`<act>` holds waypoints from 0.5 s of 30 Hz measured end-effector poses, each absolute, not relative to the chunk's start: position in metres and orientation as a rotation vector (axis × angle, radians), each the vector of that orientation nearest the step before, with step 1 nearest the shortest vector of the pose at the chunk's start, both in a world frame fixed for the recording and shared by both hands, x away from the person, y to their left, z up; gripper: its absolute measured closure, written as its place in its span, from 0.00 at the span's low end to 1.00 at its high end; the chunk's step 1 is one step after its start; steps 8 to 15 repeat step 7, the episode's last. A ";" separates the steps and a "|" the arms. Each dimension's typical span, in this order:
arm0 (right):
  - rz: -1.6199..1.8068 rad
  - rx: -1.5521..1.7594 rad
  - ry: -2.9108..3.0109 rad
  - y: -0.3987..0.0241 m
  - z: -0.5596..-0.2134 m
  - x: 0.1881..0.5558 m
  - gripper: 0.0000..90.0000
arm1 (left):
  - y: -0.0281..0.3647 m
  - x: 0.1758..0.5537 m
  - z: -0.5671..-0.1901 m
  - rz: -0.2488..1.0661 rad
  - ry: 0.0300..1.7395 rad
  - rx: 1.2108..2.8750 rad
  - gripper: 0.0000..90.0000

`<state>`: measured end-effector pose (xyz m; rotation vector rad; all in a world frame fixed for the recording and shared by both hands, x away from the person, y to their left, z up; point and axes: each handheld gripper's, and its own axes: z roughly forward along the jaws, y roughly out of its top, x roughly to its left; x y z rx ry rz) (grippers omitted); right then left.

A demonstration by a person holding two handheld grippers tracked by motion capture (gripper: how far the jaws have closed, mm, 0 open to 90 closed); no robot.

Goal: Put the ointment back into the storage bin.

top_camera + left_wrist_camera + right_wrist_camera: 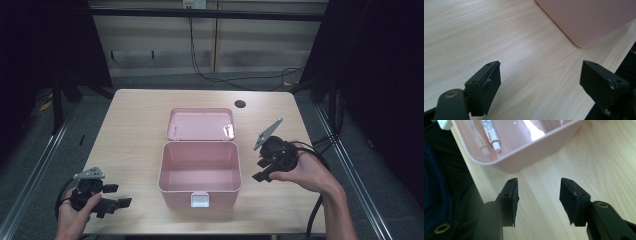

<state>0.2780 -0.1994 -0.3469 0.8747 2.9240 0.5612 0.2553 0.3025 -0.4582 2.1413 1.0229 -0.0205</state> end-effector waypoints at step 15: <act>0.554 0.937 2.882 -0.210 -0.364 0.277 0.50 | 0.302 0.256 -0.459 -0.018 1.045 2.129 0.19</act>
